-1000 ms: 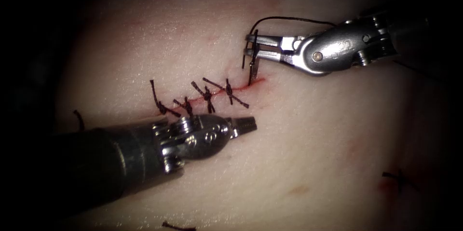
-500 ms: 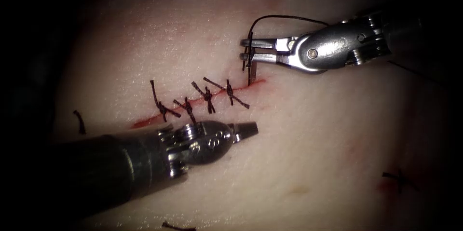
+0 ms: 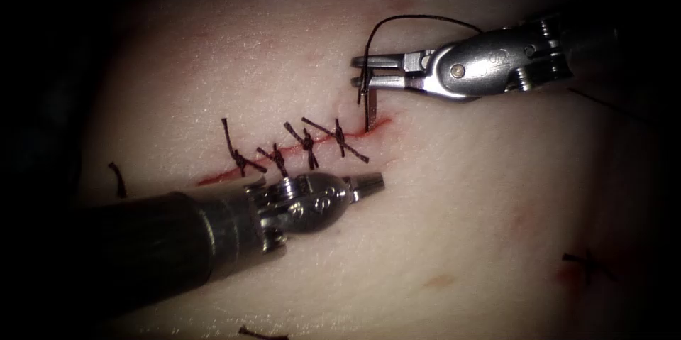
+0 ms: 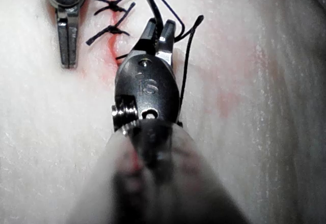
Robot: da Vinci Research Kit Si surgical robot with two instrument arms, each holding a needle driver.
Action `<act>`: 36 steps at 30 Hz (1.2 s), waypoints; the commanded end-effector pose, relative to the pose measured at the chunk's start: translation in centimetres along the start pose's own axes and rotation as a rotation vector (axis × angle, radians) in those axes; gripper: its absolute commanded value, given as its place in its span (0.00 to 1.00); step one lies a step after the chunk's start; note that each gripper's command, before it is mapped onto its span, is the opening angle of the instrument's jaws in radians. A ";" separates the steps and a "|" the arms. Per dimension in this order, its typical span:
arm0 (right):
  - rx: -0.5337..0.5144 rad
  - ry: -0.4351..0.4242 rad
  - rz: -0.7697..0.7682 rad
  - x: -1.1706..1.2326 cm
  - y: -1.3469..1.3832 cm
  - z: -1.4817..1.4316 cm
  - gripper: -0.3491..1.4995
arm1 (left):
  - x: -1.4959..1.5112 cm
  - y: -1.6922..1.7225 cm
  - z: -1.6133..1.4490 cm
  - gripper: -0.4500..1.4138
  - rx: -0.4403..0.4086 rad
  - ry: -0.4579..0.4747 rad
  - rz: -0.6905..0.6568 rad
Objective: Wound Closure
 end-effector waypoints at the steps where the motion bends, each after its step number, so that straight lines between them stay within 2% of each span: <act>1: -0.002 0.005 0.008 -0.01 -0.02 0.07 0.00 | -0.02 -0.01 0.08 0.18 -0.003 0.005 -0.002; 19: 0.021 -0.002 0.076 -0.01 0.03 0.07 0.00 | -0.07 -0.05 0.11 0.14 -0.004 0.001 -0.001; 23: 0.046 -0.031 0.221 -0.02 0.03 0.10 0.00 | -0.10 -0.06 0.14 0.14 -0.002 0.002 -0.003; 32: 0.097 -0.090 0.411 -0.11 -0.07 0.14 0.00 | -0.16 -0.09 0.13 0.14 -0.003 0.004 -0.003; 36: 0.133 -0.080 0.495 -0.16 -0.14 0.15 0.00 | -0.19 -0.12 0.11 0.14 -0.007 0.005 -0.001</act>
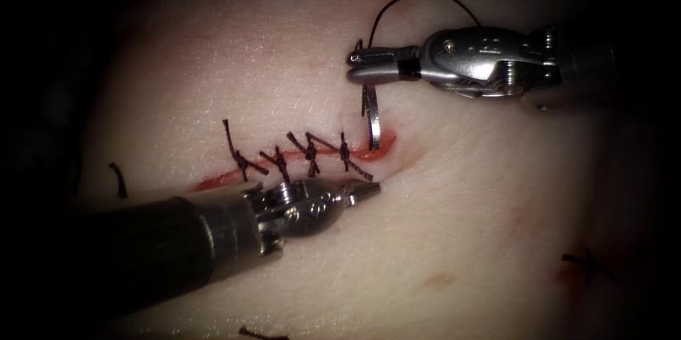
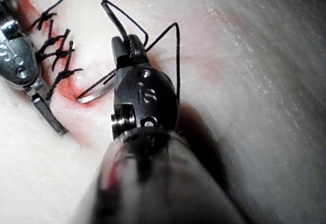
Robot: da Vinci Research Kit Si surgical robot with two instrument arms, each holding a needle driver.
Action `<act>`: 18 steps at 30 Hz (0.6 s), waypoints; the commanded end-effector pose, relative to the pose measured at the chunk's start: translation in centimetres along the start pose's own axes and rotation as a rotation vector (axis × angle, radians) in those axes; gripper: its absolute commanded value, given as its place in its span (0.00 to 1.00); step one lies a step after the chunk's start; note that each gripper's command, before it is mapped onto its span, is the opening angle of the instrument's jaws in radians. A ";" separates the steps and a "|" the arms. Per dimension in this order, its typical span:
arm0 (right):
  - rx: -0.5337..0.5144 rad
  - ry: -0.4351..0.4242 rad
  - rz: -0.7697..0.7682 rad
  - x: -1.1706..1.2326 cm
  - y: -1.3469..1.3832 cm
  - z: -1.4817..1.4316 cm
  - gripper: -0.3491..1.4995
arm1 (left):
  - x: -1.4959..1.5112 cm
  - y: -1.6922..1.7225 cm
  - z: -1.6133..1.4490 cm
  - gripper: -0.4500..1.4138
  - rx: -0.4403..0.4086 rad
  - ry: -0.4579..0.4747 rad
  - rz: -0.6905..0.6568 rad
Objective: Wound Closure
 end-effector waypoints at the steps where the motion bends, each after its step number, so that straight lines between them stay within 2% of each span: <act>1: 0.012 0.002 0.006 -0.07 -0.06 0.10 0.00 | 0.00 -0.01 0.06 0.14 -0.001 0.001 0.001; 5: 0.048 0.008 0.037 -0.13 -0.16 0.14 0.00 | -0.01 -0.01 0.04 0.14 -0.004 0.002 0.003; 18: 0.107 0.084 0.391 -0.12 -0.47 0.09 0.00 | -0.03 -0.07 0.02 0.13 -0.007 0.003 0.003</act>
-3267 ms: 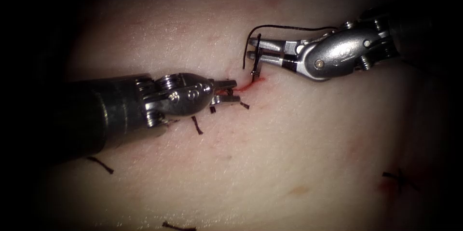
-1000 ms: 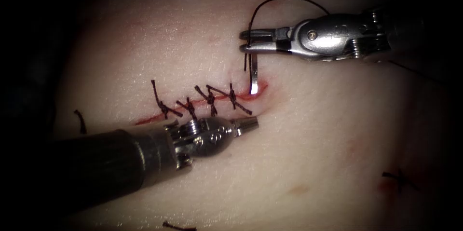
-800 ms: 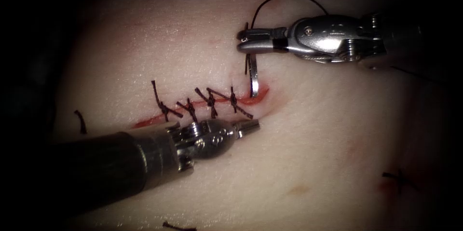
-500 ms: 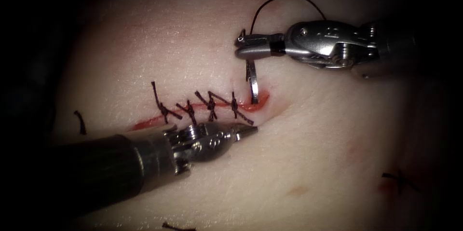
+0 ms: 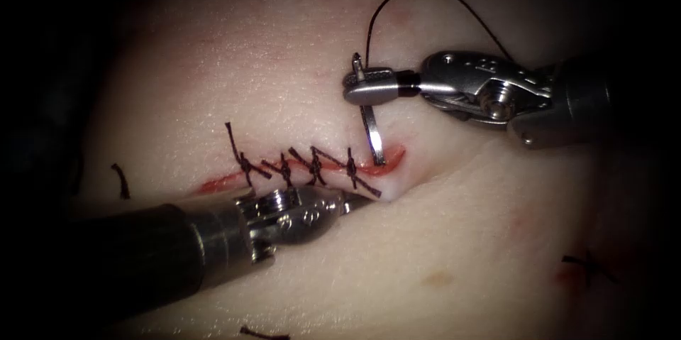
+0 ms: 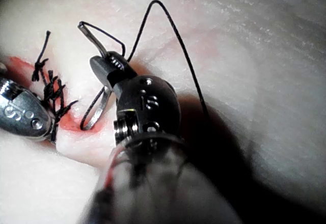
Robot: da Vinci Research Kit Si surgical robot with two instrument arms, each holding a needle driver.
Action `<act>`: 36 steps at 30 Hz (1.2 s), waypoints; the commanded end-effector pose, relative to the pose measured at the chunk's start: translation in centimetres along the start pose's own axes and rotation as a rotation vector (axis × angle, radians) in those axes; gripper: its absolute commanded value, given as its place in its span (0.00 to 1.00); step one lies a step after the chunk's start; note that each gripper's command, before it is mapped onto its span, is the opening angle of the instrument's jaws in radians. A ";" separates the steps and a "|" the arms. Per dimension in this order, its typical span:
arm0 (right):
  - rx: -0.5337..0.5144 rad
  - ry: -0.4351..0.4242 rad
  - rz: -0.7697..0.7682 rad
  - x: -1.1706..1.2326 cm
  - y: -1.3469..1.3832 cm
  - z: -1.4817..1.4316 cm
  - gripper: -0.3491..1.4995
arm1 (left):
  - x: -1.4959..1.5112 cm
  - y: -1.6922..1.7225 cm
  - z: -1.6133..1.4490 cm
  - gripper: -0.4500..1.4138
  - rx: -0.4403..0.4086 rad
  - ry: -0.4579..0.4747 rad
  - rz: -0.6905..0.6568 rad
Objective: Wound Closure
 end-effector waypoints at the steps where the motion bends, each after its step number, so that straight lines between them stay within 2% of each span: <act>1: -0.021 0.000 0.025 -0.07 -0.04 0.04 0.00 | 0.00 -0.01 0.08 0.13 0.000 0.000 0.000; 6: -0.039 0.003 0.071 -0.13 -0.10 -0.05 0.00 | 0.00 -0.02 0.08 0.13 0.000 0.000 0.001; 17: -0.030 -0.002 0.163 -0.21 -0.28 -0.01 0.00 | 0.00 -0.02 0.08 0.12 0.001 0.000 0.000; 23: -0.026 0.010 0.217 -0.15 -0.20 -0.04 0.00 | -0.03 0.08 0.02 0.14 -0.011 0.007 0.006; 24: -0.024 0.029 0.226 -0.13 -0.16 -0.05 0.14 | -0.03 0.12 0.00 0.14 -0.018 0.011 0.008; 26: -0.018 0.078 0.208 -0.08 -0.08 -0.08 0.56 | -0.01 0.24 -0.07 0.15 -0.038 0.025 0.010; 27: -0.016 0.096 0.204 -0.06 -0.05 -0.10 0.75 | 0.00 0.30 -0.10 0.17 -0.046 0.028 0.034; 29: -0.017 0.133 0.206 0.00 0.03 -0.14 0.85 | 0.06 0.43 -0.18 0.23 -0.033 0.061 0.070; 32: -0.023 0.155 0.198 0.05 0.11 -0.23 0.87 | 0.20 0.53 -0.30 0.31 0.021 0.121 0.145; 36: -0.034 0.158 0.195 0.08 0.18 -0.38 0.88 | 0.38 0.54 -0.44 0.35 0.099 0.180 0.267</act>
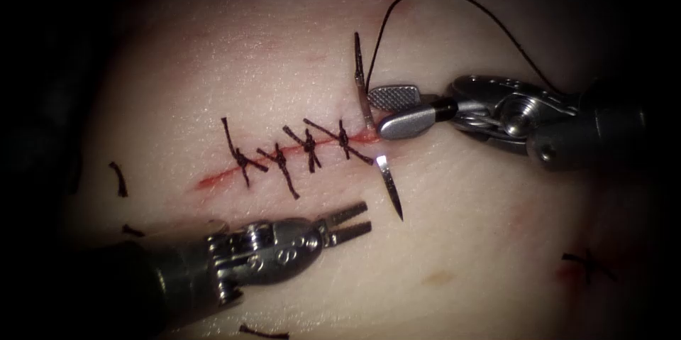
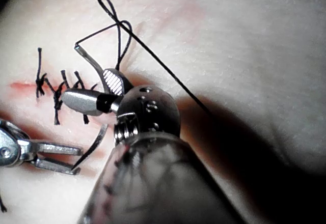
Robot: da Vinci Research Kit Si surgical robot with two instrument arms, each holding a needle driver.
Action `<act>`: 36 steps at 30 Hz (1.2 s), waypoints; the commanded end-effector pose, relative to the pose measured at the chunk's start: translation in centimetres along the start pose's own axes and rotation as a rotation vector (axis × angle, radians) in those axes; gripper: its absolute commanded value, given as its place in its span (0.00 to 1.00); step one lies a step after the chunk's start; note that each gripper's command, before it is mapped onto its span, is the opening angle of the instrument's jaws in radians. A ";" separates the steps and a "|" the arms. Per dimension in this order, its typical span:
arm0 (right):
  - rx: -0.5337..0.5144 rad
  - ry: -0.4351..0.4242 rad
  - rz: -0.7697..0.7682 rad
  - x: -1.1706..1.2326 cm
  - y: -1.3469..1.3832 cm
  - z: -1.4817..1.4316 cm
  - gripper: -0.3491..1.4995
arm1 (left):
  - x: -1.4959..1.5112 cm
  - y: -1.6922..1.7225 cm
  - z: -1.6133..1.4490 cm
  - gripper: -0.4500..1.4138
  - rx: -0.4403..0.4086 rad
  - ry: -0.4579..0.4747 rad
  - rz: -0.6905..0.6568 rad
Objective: Wound Closure
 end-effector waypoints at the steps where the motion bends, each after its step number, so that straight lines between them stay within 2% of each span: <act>1: -0.003 0.006 0.002 -0.04 0.05 -0.03 0.88 | 0.02 -0.02 0.06 0.36 0.019 0.010 0.024; 6: -0.016 0.022 0.006 -0.04 0.11 -0.24 0.86 | 0.09 -0.15 0.09 0.41 0.061 0.059 0.103; 13: -0.037 0.052 0.009 -0.07 0.17 -0.45 0.83 | 0.02 -0.28 0.25 0.43 0.073 0.047 0.196; 18: -0.039 0.054 0.002 -0.13 0.18 -0.45 0.83 | -0.03 -0.30 0.36 0.43 0.083 0.038 0.236; 25: -0.037 0.068 -0.004 -0.19 0.19 -0.43 0.83 | -0.13 -0.23 0.44 0.52 0.049 0.018 0.266; 36: -0.041 0.077 -0.013 -0.21 0.20 -0.38 0.81 | -0.10 -0.25 0.57 0.50 0.048 -0.005 0.290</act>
